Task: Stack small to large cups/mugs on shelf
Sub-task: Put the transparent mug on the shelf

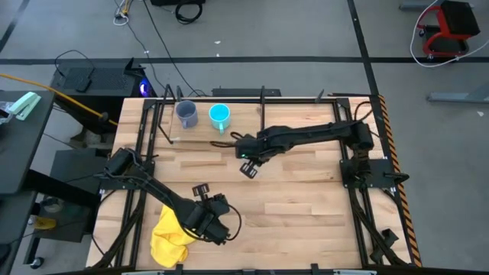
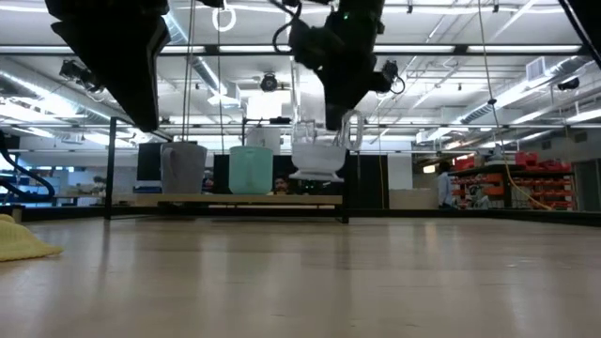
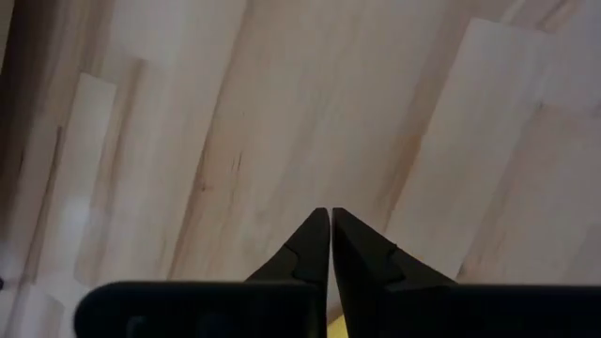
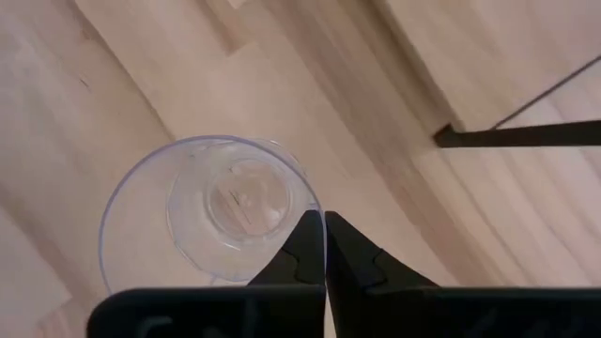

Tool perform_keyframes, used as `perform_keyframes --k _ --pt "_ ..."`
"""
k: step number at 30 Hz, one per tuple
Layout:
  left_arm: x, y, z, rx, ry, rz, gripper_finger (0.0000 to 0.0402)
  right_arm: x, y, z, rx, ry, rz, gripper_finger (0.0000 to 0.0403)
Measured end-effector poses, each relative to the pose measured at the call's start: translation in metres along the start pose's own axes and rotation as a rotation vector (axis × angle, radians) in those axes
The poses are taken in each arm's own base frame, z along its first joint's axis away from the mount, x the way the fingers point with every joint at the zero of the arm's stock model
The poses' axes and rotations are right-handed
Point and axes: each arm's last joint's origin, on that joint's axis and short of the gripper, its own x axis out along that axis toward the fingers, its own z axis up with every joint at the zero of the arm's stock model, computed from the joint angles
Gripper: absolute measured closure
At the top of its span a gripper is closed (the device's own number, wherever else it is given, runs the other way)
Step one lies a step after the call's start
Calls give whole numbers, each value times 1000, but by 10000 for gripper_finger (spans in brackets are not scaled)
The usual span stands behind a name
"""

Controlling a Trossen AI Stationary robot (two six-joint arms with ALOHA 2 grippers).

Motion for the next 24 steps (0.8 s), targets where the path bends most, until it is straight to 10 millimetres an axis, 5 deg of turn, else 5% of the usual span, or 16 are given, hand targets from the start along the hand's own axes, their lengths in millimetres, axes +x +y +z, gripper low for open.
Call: perform_keyframes --k 6,24 --pt "-5 -7 -8 4 -15 -7 378 20 5 1 -35 32 -22 402" --pt "-12 -17 -18 -9 -64 -15 372 27 12 5 -127 41 90 402"
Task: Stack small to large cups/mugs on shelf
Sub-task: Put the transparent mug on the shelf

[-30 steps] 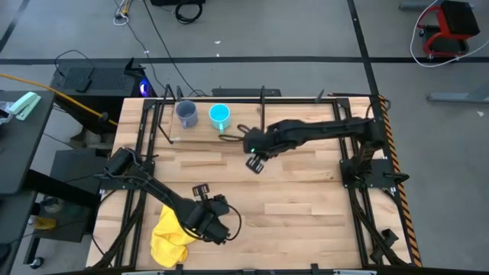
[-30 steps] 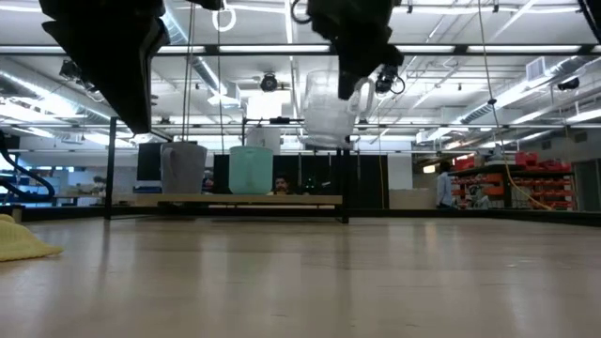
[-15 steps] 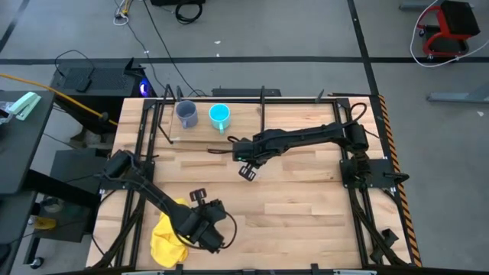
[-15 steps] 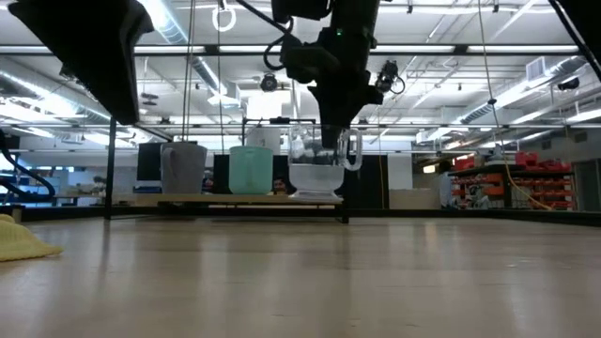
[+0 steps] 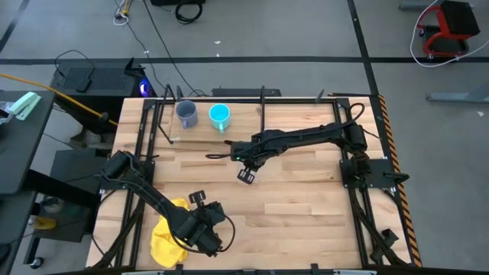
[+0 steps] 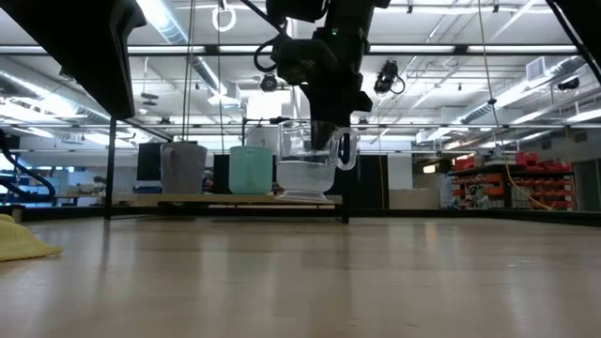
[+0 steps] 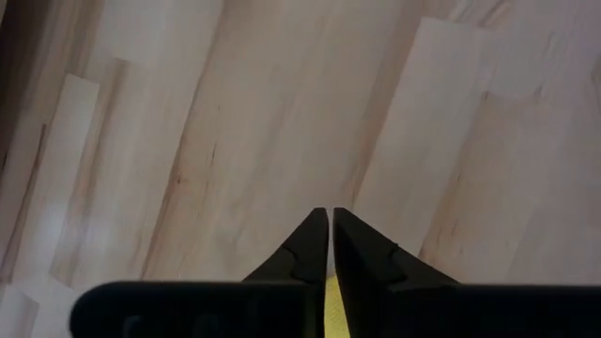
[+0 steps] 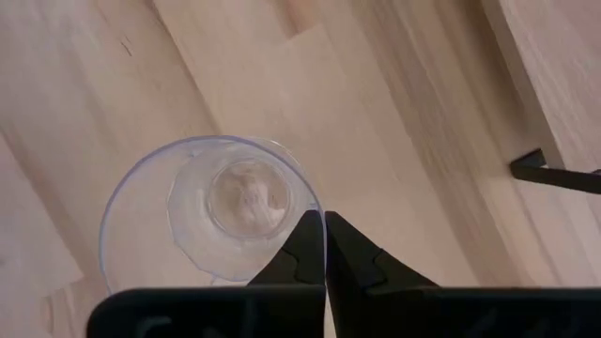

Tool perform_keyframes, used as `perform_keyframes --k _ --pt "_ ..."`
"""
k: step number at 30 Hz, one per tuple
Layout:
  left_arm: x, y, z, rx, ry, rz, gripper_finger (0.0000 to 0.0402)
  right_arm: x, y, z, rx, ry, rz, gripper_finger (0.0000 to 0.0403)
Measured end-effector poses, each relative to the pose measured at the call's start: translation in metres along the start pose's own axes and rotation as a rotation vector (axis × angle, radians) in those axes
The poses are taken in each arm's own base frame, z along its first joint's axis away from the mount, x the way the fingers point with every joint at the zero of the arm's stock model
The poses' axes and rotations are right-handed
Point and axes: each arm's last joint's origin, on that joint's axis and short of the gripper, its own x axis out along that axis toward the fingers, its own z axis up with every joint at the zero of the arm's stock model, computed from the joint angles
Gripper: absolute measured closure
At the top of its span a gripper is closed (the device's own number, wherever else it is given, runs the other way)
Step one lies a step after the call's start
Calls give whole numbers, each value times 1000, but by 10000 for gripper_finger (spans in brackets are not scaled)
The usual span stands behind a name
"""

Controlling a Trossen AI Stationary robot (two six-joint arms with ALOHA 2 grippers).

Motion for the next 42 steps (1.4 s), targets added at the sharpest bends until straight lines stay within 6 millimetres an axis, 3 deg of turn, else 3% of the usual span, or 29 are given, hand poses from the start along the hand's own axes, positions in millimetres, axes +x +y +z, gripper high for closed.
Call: perform_keyframes --k 10,17,30,36,42 --pt "0 -1 0 -4 -4 -6 394 0 2 1 -39 3 38 402" --pt "0 -1 1 0 -12 -6 375 0 4 1 -48 1 54 402" --pt "0 -2 1 -2 -18 -14 390 23 8 -9 -77 43 41 401" --pt "0 -2 2 0 -19 -14 372 29 7 -12 -75 46 40 380" --pt "0 -1 2 0 -31 -5 382 29 8 -10 -73 28 49 351"
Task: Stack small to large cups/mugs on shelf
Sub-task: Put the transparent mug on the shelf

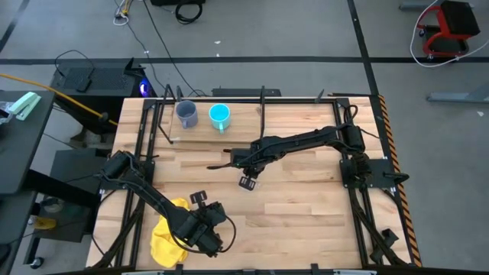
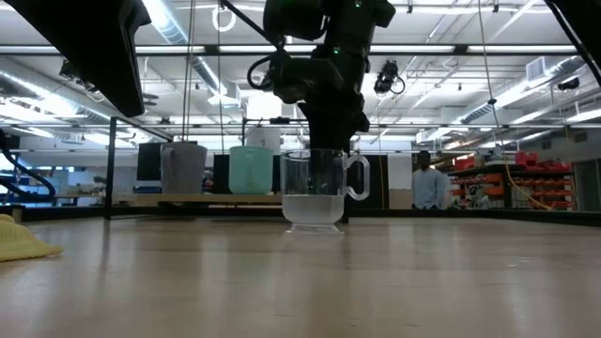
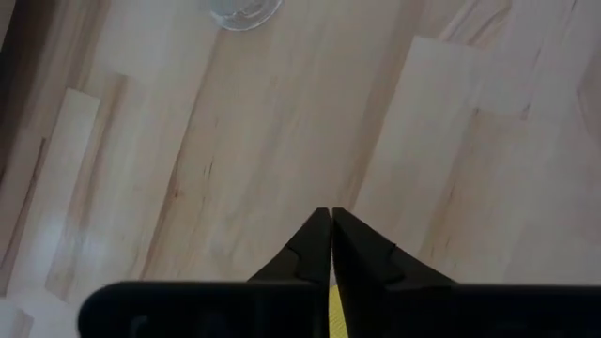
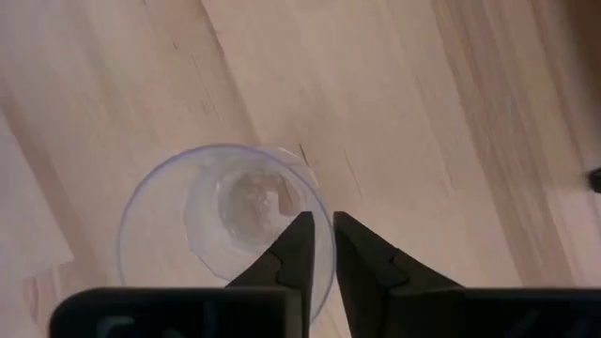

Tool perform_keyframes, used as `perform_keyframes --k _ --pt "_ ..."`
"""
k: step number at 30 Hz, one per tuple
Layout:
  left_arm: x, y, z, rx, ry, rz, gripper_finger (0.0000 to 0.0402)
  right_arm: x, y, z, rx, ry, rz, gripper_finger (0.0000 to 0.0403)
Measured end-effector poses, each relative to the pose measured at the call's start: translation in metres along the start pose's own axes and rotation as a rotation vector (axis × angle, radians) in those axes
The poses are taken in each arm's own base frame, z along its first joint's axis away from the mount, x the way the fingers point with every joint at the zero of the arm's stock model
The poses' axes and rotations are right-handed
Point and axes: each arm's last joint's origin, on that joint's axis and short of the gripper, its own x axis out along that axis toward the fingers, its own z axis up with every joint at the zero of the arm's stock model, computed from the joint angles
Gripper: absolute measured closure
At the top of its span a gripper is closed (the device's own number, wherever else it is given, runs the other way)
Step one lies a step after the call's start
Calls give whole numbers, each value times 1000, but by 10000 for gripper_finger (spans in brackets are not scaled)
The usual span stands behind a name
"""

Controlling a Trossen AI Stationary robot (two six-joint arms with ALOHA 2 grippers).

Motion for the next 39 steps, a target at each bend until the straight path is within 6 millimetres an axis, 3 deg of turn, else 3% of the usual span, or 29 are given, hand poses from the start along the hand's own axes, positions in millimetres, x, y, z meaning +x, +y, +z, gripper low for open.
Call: perform_keyframes --k 10,17,21,26,31,34,39 --pt "0 2 2 -17 -75 53 382 -6 -1 -3 0 13 -7 305" --pt "6 16 15 -170 -203 191 370 -48 -8 -16 6 25 -20 293" --pt "18 38 29 -275 -165 270 377 -89 -8 -30 -16 -19 3 294" --pt "43 81 55 -317 -21 361 388 -149 -6 -62 -56 -124 -1 295" --pt "74 129 87 -301 230 179 396 -192 0 -97 -63 -246 -11 295" --pt "82 149 104 -319 227 46 392 -200 3 -120 -77 -289 -28 295" --pt "61 175 123 -378 98 -111 373 -183 0 -163 -82 -275 -87 295"
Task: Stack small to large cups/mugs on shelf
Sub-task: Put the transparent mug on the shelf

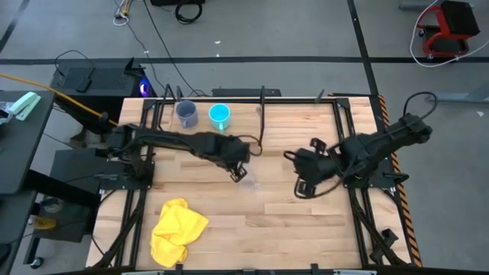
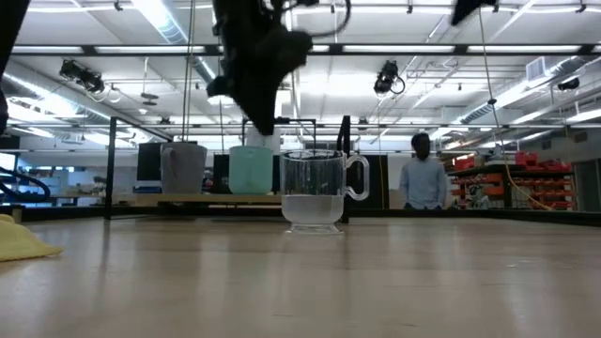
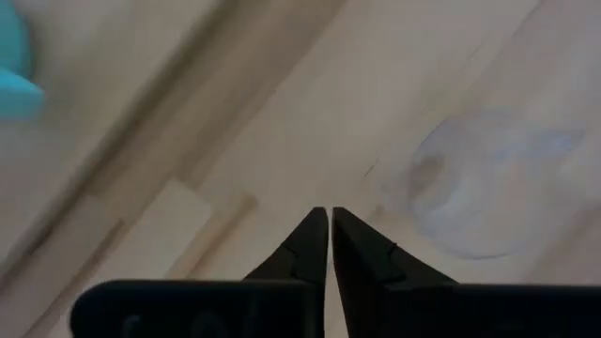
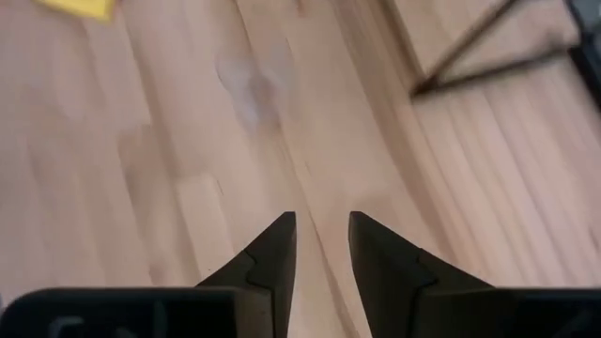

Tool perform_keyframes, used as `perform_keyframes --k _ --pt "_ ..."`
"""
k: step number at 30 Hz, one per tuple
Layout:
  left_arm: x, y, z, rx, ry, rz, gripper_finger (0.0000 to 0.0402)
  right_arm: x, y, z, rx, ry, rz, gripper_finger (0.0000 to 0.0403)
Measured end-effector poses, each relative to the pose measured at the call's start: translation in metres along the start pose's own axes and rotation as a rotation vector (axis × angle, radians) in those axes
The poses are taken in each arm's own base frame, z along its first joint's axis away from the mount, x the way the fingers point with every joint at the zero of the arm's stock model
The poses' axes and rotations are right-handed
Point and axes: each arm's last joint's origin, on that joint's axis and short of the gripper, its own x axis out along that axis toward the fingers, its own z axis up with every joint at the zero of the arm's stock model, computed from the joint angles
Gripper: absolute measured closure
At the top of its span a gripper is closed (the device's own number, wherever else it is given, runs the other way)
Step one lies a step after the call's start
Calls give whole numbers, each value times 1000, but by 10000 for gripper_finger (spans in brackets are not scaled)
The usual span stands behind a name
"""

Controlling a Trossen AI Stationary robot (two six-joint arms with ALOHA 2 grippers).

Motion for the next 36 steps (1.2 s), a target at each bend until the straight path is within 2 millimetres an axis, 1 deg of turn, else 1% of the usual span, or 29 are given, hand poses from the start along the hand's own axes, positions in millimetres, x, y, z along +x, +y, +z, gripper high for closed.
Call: perform_keyframes --k 2,5,7,9,11,13,17,21,25,31,36 --pt "-15 3 3 -27 -50 -39 370 7 -1 -20 16 26 -13 295" --pt "-20 -1 4 -28 -54 -115 369 19 -4 -49 46 53 -20 295" --pt "-15 -6 3 -14 -18 -162 367 27 -5 -66 70 54 -9 296" --pt "-5 -16 3 -4 8 -221 364 36 -5 -81 89 52 6 296" --pt "5 -20 1 3 54 -250 359 45 -4 -92 111 44 27 296" --pt "7 -22 4 -1 42 -269 353 51 -5 -102 118 50 27 296" --pt "9 -15 7 -30 49 -248 336 60 -8 -112 151 62 5 296" --pt "11 -6 11 -67 54 -219 315 67 -9 -117 158 64 -14 296" --pt "17 -4 11 -88 79 -195 295 70 -9 -118 158 55 -18 296" --pt "25 -9 9 -87 94 -188 277 71 -7 -117 138 31 -13 296" --pt "38 -12 7 -87 120 -172 268 71 -7 -116 133 18 -18 296"
